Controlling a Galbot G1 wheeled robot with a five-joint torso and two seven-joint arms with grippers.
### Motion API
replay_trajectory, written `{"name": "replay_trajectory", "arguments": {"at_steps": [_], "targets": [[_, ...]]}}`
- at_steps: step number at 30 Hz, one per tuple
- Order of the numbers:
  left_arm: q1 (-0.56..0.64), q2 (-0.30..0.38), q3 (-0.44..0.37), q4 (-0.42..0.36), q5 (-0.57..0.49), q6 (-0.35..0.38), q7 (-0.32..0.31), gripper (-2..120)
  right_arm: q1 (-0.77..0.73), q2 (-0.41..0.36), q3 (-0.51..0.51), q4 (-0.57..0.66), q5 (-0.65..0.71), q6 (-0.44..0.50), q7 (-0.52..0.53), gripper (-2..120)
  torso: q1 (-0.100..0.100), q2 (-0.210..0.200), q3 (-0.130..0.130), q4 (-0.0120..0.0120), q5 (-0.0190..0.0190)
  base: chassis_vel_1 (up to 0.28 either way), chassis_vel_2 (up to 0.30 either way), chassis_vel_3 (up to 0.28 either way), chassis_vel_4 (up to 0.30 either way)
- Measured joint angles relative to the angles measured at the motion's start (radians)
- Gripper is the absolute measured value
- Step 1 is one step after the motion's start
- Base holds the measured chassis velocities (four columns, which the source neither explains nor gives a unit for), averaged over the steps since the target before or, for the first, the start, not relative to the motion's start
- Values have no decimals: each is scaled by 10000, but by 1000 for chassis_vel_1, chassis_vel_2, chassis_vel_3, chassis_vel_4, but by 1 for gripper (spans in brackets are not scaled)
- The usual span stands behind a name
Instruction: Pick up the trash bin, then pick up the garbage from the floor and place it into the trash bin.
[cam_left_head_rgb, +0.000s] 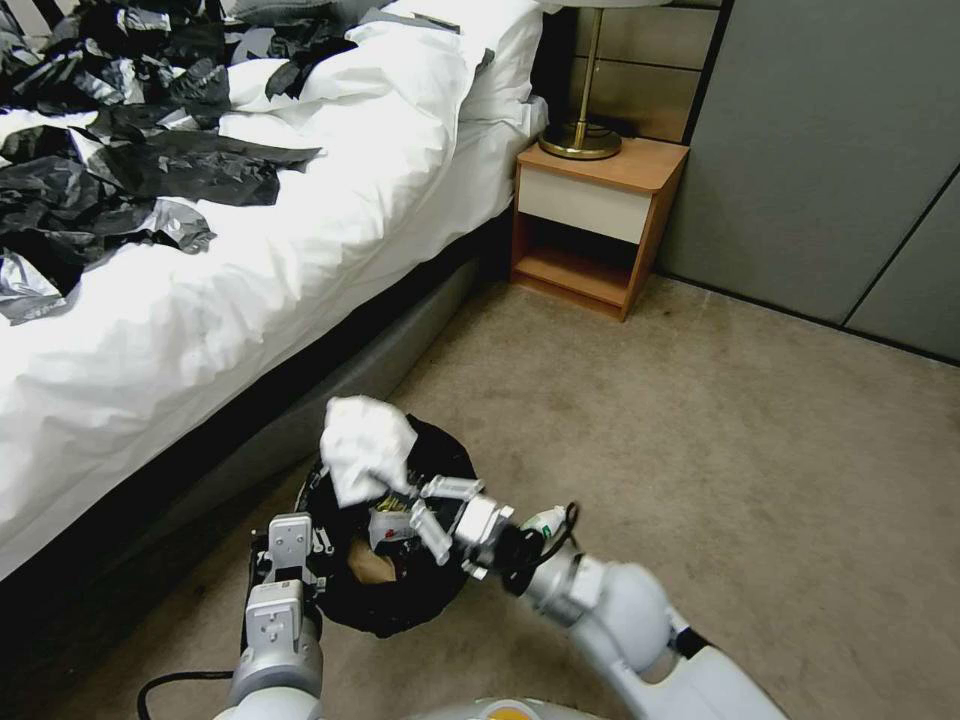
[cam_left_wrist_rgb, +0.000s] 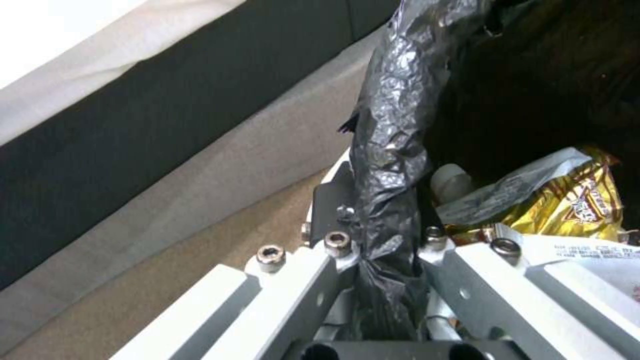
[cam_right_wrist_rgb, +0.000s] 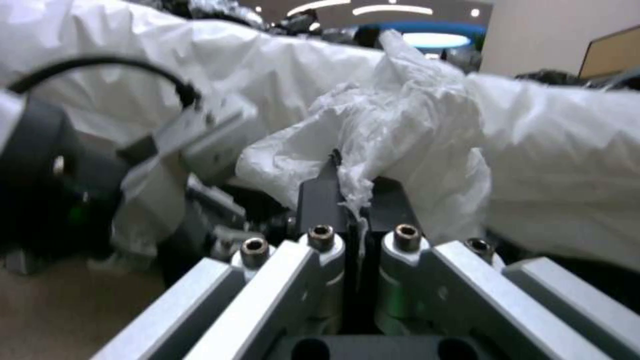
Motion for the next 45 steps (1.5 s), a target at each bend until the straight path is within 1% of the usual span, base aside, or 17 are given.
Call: {"name": "replay_trajectory", "arguments": {"at_steps": [9, 16, 19, 23, 25, 27, 28, 31, 32, 34, 35, 37, 38, 41, 42, 44, 45], "targets": [[18, 24, 1, -106, -2, -4, 1, 0, 135, -157, 162, -798, 55, -142, 289, 0, 0, 0, 0, 0, 0, 0, 0, 0, 0], [31, 41, -30, -173, -23, 3, 2, 0, 113, -273, 357, -1089, 12, -112, 310, 0, 0, 0, 0, 0, 0, 0, 0, 0, 0], [48, 47, -37, -185, -33, 4, 3, 0, 80, -333, 419, -1099, 3, -205, 329, 4, 0, 0, 0, -1, 0, 0, 0, 0, 0], [71, 47, -35, -212, -34, 4, 4, 0, 142, -420, 458, -1038, 2, -388, 468, 22, 0, 0, 0, 0, 1, 0, 0, 0, 0], [72, 46, -35, -223, -34, 4, 6, 0, 169, -484, 457, -990, 5, -450, 514, 26, 0, 0, 0, 0, 0, 0, 0, 0, 0], [71, 37, -29, -227, -30, 6, 9, 0, 234, -667, 469, -842, 26, -733, 661, 38, 0, 0, 0, 0, 1, 0, 0, 0, 0], [71, 37, -29, -227, -30, 6, 9, 0, 234, -667, 469, -842, 26, -733, 661, 38, 0, 0, 0, 0, 1, 0, 0, 0, 0], [63, 11, 13, -218, 9, 5, 11, 0, 258, -1130, 559, -494, 271, -1547, 1007, 52, 0, 0, 0, 0, -1, 0, 0, 0, 0], [63, 11, 13, -218, 9, 5, 11, 0, 258, -1130, 559, -494, 271, -1547, 1007, 52, 0, 0, 0, 0, -1, 0, 0, 0, 0], [40, -1, 37, -213, 29, 8, 14, 0, 267, -1461, 610, -407, 298, -1861, 1095, 61, 0, 0, 0, 0, 1, 0, 0, 0, 0], [40, -1, 37, -213, 29, 8, 14, 0, 267, -1461, 610, -407, 298, -1861, 1095, 61, 0, 0, 0, 0, 1, 0, 0, 0, 0], [34, -12, 44, -212, 44, 17, 13, 0, 260, -1813, 612, -273, 325, -2196, 1182, 72, 0, 0, 0, -1, 0, 0, 0, 0, 0], [34, -12, 44, -212, 44, 17, 13, 0, 260, -1813, 612, -273, 325, -2196, 1182, 72, 0, 0, 0, -1, 0, 0, 0, 0, 0], [34, -33, 77, -212, 84, 25, 16, 0, 307, -2160, 532, -97, 295, -2744, 1236, 87, 0, 0, 0, 0, 2, 0, 0, 0, 0], [34, -33, 77, -212, 84, 25, 16, 0, 307, -2160, 532, -97, 295, -2744, 1236, 87, 0, 0, 0, 0, 2, 0, 0, 0, 0], [37, -57, 104, -212, 124, 27, 10, 0, 351, -2327, 534, 53, 185, -3108, 1133, 97, 0, 0, 0, 0, 0, 0, 0, 0, 0], [37, -65, 124, -212, 140, 27, 11, 0, 380, -2387, 555, 123, 115, -3221, 1056, 99, 0, 0, 0, 0, 1, 0, 0, 0, 0]]}}
